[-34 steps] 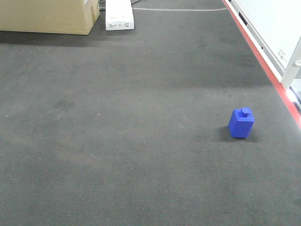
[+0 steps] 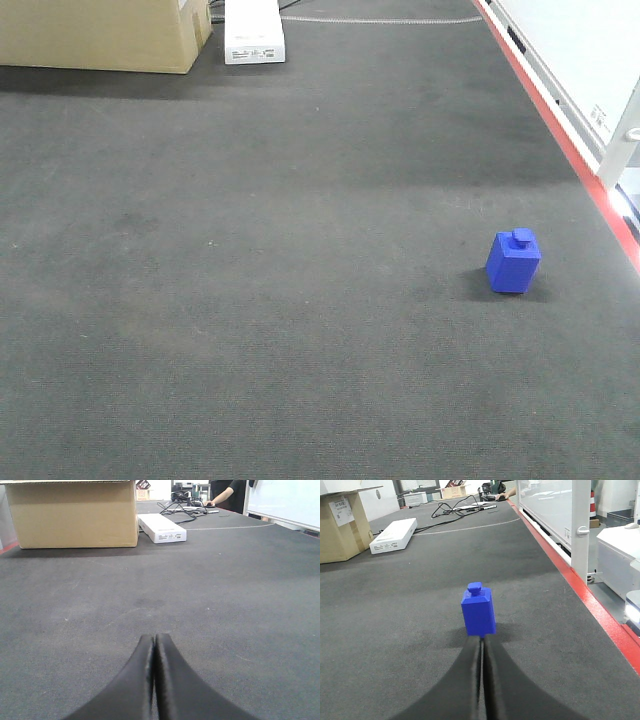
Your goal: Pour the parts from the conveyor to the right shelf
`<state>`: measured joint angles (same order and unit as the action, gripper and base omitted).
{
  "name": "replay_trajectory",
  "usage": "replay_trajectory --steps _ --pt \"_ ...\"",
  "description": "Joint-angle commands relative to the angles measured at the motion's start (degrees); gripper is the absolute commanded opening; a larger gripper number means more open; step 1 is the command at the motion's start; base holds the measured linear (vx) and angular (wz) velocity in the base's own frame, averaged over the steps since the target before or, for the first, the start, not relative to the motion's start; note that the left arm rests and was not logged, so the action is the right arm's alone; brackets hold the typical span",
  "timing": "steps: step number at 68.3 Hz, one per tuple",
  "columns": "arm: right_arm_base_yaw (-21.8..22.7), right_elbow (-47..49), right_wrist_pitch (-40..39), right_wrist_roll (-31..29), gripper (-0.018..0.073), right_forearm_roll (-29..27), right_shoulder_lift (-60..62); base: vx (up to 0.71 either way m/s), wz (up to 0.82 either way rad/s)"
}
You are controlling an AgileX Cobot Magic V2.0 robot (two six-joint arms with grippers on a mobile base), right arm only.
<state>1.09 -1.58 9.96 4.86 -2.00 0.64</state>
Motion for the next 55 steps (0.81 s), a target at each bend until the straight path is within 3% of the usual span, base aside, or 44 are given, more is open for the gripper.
replay_trajectory --steps 1,34,42,55 --pt "0.0 0.0 -4.2 -0.1 -0.0011 0.0 1.0 0.0 0.0" --pt "0.0 0.0 -5.6 -0.2 -0.0011 0.4 1.0 0.0 0.0" --pt "0.0 0.0 -9.4 -0.5 -0.0009 0.9 1.0 0.0 0.0" --pt "0.0 3.7 -20.0 -4.5 -0.0006 7.7 1.0 0.0 0.0"
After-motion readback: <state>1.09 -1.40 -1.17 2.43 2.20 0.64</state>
